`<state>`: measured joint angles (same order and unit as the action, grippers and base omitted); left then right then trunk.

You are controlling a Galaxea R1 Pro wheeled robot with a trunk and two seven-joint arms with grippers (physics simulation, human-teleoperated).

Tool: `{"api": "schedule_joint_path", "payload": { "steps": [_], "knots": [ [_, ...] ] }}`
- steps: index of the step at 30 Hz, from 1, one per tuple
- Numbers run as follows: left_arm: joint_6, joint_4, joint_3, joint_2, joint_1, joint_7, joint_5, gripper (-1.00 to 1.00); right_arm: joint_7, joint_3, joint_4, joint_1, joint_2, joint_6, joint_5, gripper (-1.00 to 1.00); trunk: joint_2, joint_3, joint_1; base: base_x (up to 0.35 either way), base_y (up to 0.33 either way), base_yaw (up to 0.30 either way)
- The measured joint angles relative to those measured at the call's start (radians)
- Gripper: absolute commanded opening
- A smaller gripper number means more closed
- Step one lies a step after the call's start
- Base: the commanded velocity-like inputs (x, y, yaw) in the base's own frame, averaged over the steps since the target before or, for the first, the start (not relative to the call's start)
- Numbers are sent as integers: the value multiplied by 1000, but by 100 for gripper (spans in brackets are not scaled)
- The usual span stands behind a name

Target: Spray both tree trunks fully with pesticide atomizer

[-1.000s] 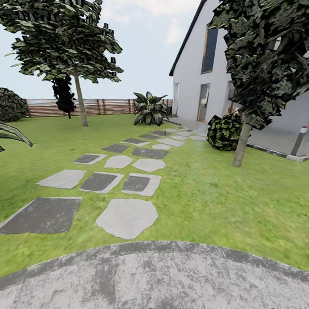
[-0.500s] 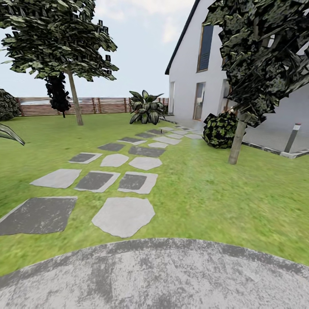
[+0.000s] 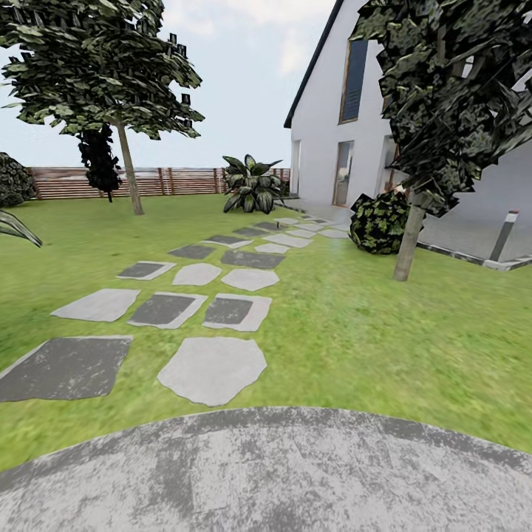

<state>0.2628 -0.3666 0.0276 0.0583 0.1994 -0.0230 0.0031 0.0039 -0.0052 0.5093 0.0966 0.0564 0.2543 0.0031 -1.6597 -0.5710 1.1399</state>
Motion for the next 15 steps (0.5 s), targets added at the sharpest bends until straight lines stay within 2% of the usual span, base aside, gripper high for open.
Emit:
{"api": "schedule_joint_path", "payload": {
  "steps": [15],
  "knots": [
    [1,0,0,0,0,0,0,100,1,1,0,0,-1,0,2,100,-105,-47,58,0,0,0]
  ]
}}
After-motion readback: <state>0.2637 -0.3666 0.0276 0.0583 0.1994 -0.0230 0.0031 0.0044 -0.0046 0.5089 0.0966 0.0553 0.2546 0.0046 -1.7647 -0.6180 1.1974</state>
